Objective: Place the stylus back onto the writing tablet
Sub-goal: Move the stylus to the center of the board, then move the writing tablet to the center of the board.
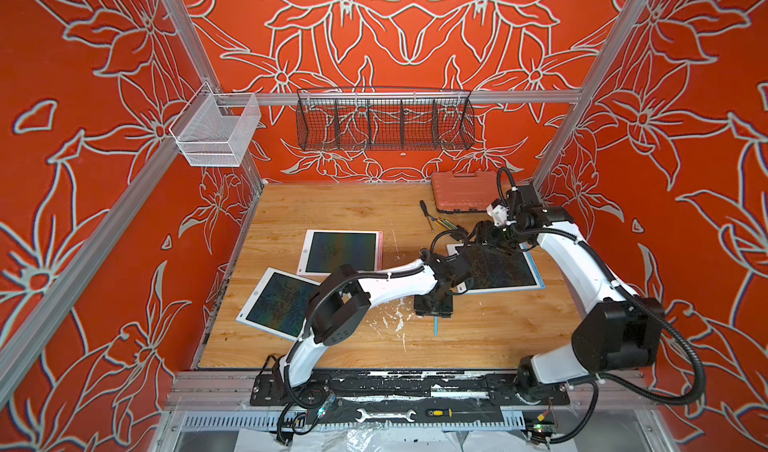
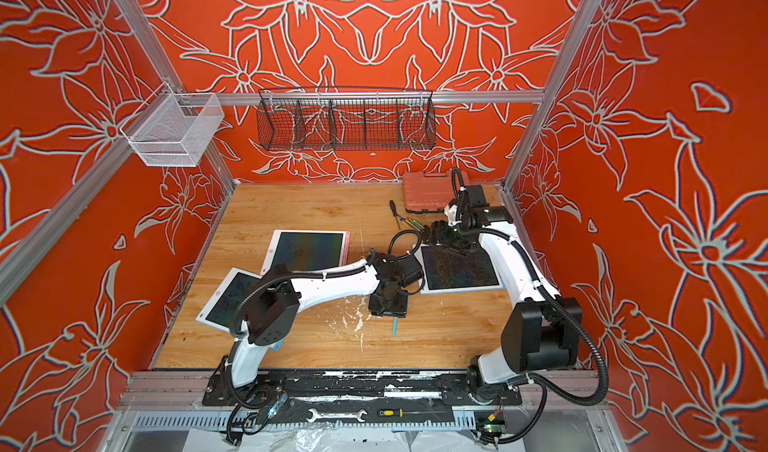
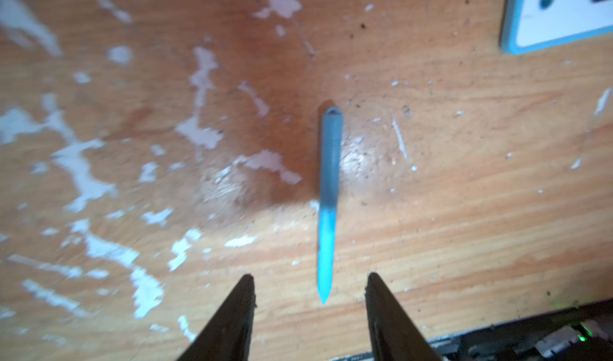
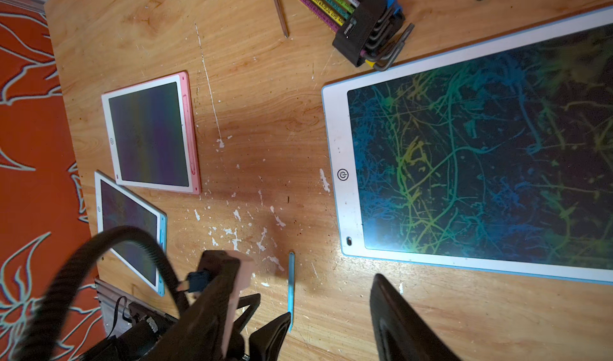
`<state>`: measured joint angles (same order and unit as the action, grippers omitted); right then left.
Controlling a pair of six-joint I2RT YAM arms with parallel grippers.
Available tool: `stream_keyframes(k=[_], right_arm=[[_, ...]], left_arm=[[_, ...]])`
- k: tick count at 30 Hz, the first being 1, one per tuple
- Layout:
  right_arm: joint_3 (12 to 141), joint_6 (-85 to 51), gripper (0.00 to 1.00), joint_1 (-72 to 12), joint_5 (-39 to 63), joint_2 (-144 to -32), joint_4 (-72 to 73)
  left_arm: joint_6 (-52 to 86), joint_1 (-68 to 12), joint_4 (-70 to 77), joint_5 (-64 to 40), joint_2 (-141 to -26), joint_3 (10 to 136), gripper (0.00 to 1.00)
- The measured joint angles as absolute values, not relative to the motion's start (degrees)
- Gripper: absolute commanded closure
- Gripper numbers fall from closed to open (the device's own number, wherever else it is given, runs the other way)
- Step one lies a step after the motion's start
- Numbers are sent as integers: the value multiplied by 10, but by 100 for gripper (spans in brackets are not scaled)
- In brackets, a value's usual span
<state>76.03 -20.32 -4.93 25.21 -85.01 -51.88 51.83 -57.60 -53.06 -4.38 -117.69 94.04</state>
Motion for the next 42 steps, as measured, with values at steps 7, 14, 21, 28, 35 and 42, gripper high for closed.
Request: stream_keyframes(k=[7,14,21,28,35,42], right_arm=[[744,-198,30,-74,258,-846,-515],[721,-178,28,-131,256,-819,-505],[697,-165,26,-170,255,-796,-495],[695,-157,25,-187,259,-796,-487],[694,-156,23,-190,262,-796,-482],[694,-155,22,-192,264,-796,-481]], left_arm=[[540,-534,-515,-24,-1058,800,33],[553,-475,-512,-8,-964,666,31],[556,-407,-511,0,-875,575,30],[548,-331,-502,0,-831,531,30],[529,-280,-487,-3,-824,505,30],[503,-250,-470,-11,-823,492,30]])
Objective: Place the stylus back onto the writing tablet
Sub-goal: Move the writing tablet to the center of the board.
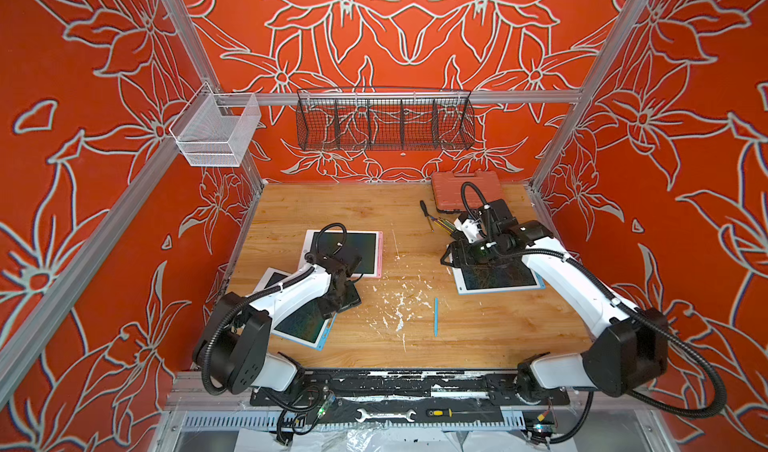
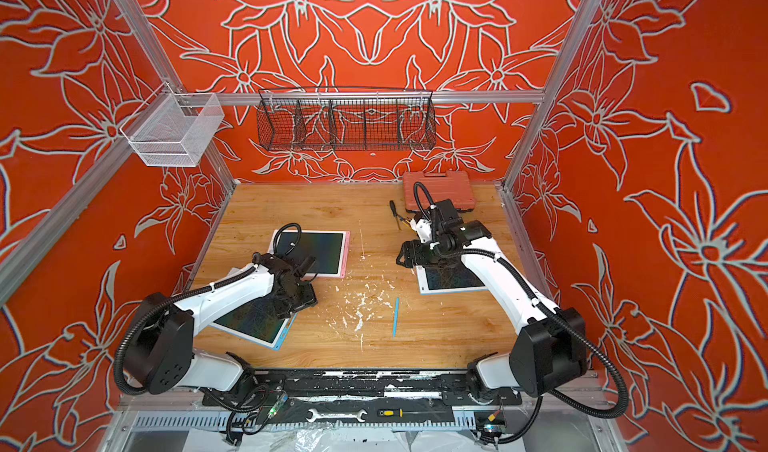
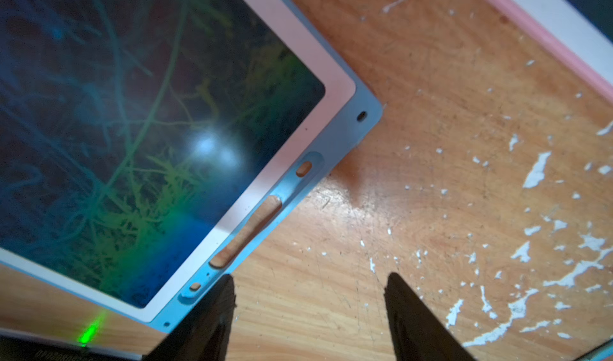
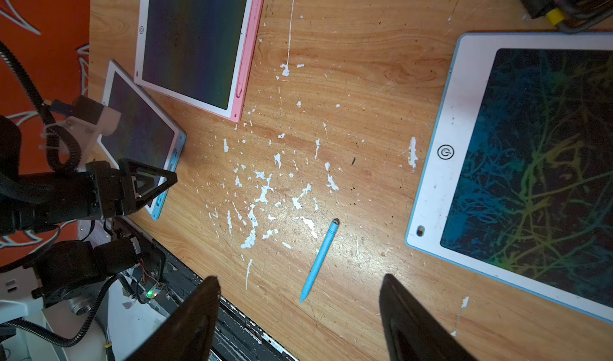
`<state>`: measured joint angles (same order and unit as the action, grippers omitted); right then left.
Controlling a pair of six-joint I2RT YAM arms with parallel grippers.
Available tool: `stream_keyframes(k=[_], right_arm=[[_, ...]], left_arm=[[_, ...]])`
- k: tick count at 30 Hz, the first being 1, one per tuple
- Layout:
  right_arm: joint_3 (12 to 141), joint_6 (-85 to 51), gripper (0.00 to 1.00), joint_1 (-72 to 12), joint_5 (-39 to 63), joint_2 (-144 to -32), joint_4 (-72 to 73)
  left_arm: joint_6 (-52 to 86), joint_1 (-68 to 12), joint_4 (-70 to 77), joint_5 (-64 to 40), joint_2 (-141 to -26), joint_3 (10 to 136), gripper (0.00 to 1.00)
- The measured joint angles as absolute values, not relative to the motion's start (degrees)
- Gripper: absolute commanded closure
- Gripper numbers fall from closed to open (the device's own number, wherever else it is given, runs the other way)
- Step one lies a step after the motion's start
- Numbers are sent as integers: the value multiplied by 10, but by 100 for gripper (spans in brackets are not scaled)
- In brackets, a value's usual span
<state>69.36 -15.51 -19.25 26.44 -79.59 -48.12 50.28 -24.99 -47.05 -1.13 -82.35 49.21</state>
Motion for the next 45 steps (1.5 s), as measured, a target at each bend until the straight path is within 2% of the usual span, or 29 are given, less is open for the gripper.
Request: stream_keyframes(k=[19,38,45], right_arm=[[694,-153,22,-194,258,-802,-482],[694,-152,22,-194,249,-802,-482],[694,-150,22,-194,244,-802,-482]], left_arm=[[460,-228,-414,-39,-867,483,31],[443,-228,-415,-35,-875,484,32],[432,-228,-420,-37,-884,488,35]])
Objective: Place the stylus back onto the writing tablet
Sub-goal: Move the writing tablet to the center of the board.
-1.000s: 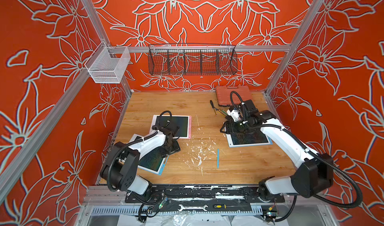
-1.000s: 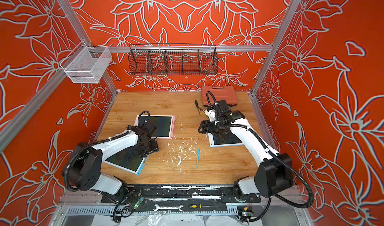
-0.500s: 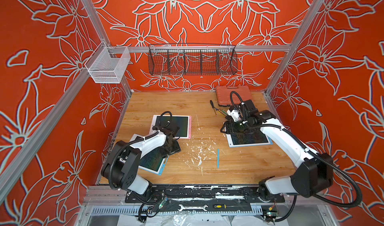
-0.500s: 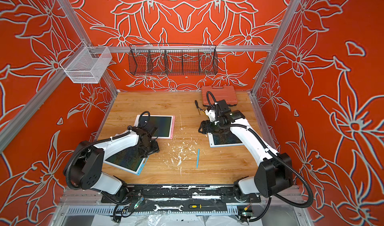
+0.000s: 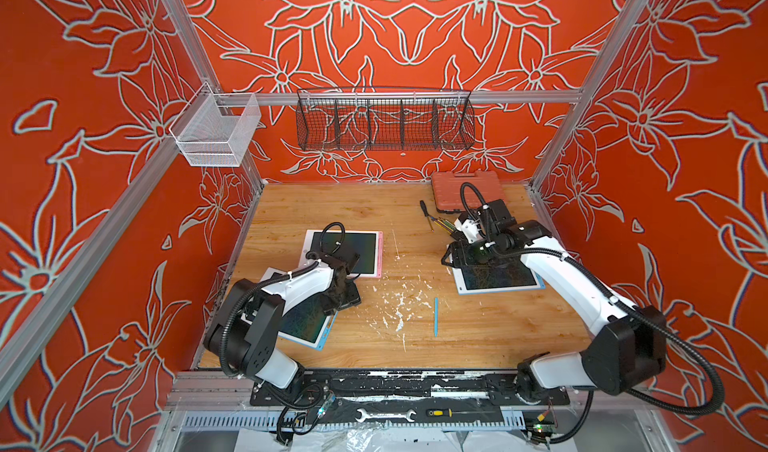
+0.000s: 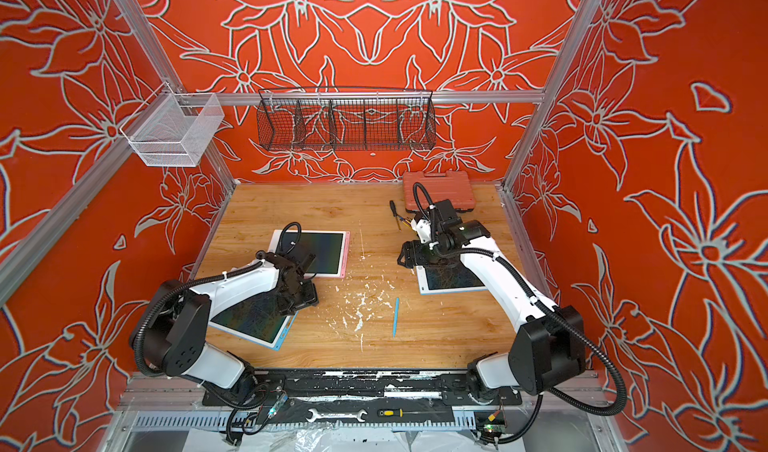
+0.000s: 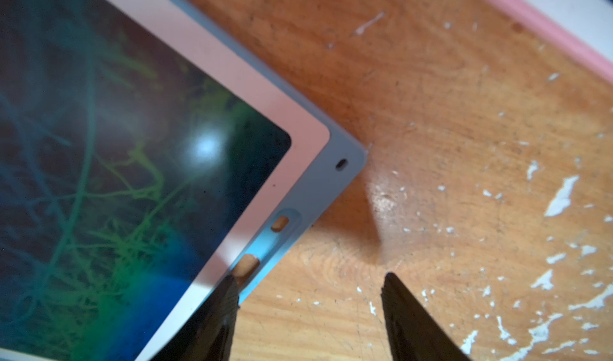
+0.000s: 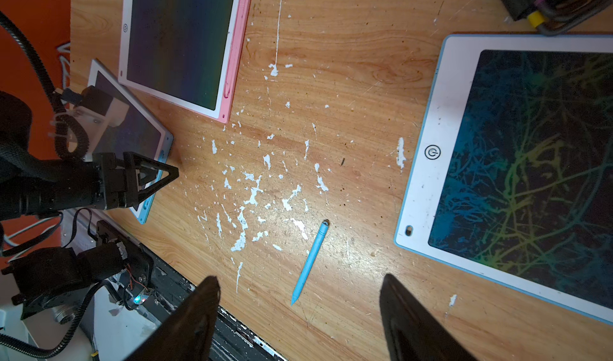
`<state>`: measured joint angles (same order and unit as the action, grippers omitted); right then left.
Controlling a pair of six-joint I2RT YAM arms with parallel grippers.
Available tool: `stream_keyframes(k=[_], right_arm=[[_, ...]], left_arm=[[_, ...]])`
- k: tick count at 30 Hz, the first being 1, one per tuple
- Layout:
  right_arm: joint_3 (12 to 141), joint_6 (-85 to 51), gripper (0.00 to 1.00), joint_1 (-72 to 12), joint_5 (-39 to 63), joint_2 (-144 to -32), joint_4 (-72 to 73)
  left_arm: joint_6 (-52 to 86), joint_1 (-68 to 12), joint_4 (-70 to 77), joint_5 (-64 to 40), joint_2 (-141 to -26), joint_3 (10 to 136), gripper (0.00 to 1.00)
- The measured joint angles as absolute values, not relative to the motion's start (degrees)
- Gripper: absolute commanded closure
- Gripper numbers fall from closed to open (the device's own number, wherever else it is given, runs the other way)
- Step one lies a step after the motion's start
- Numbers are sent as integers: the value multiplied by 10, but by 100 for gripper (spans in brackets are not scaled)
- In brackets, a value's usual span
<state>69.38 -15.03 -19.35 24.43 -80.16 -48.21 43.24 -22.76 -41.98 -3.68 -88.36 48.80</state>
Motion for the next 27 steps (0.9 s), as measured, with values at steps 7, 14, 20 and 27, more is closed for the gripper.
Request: stream_keyframes(k=[7,14,20,27], right_arm=[[694,-149,22,-194,242,-802,-483],[694,-149,22,-194,238,-802,-486],[695,-149,22,-194,236,-802,-488],[695,-149,22,-194,230,-802,-488]], left_arm=[[433,-239,-420,-31,-884,487,36],[433,-262,-420,-3,-889,487,39],[444,-297,-408,1,-901,490,42],[482,-347,-407,1,-913,502,43]])
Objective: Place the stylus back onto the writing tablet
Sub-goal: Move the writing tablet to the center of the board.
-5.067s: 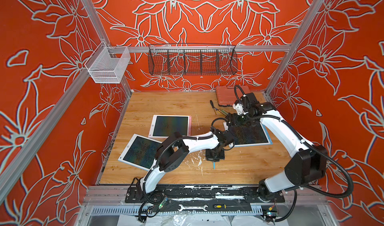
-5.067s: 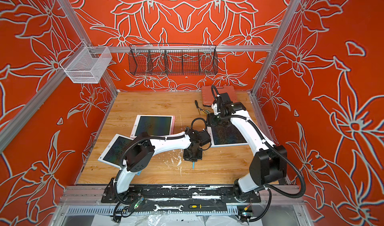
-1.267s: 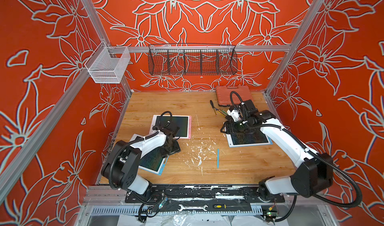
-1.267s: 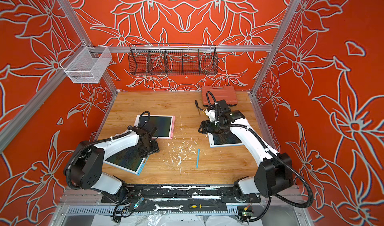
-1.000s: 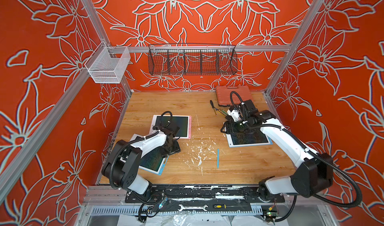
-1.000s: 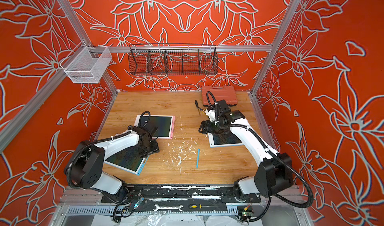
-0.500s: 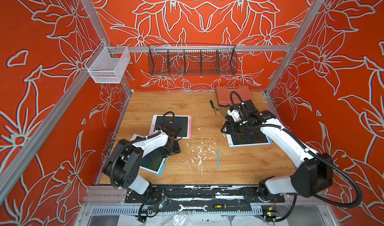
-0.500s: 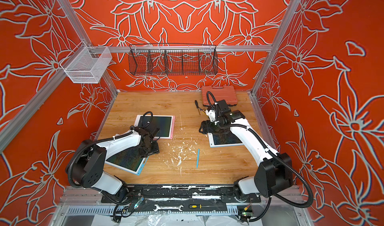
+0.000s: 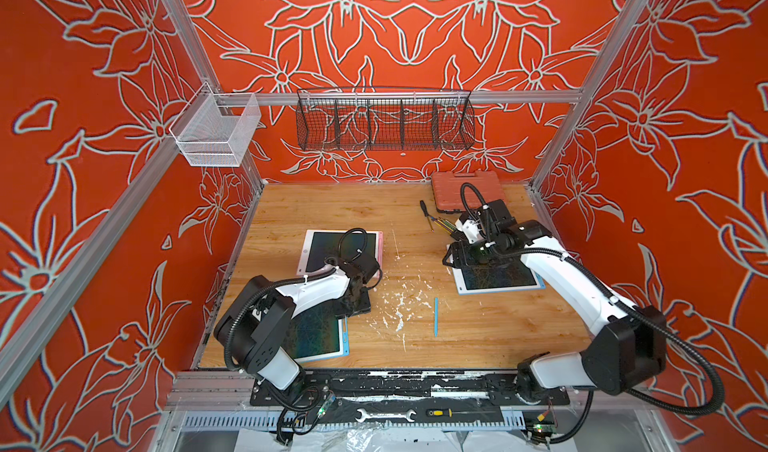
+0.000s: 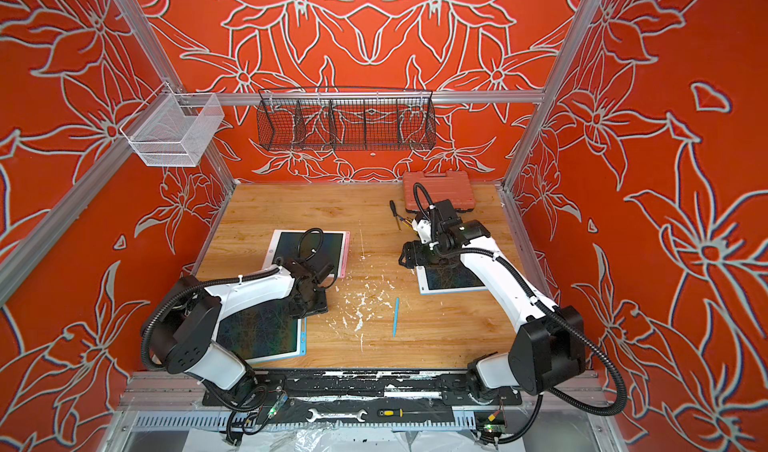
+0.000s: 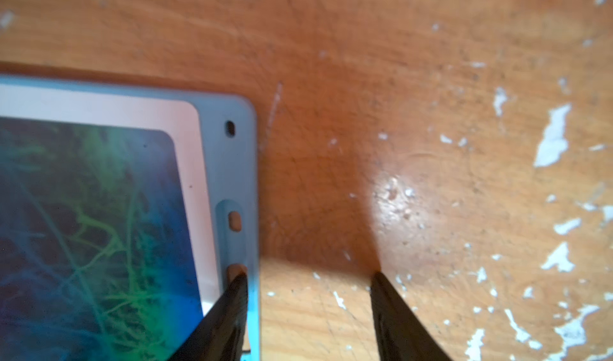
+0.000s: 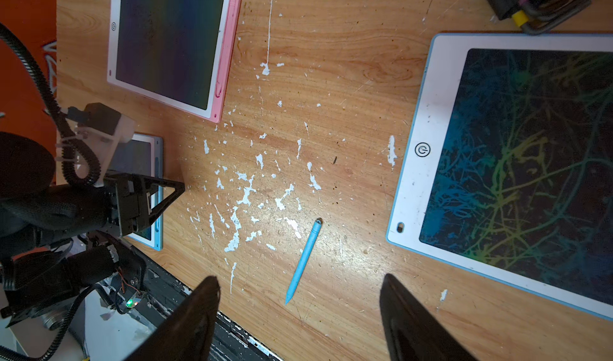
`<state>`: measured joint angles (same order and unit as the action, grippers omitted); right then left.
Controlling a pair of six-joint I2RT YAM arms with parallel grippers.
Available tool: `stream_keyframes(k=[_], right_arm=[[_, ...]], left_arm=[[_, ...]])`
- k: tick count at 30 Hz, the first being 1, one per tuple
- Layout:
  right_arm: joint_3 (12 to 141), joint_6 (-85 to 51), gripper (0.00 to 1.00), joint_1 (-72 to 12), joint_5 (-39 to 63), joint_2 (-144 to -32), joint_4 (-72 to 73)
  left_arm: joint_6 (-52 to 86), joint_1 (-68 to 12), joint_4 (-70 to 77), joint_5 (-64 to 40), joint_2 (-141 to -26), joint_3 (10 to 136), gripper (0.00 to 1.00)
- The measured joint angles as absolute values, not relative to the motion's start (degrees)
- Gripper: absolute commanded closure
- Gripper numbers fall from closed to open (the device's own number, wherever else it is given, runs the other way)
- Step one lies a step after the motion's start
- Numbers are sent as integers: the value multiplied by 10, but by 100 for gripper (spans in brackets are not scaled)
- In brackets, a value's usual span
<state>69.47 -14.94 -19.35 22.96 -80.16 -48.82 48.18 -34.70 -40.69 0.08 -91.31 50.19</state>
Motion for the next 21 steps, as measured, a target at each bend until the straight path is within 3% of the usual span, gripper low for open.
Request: stream_keyframes(k=[21], right_arm=[[695,-149,22,-193,208,-800,-489]], left_arm=[[507,-460,-420,-48,-1088,723,47]])
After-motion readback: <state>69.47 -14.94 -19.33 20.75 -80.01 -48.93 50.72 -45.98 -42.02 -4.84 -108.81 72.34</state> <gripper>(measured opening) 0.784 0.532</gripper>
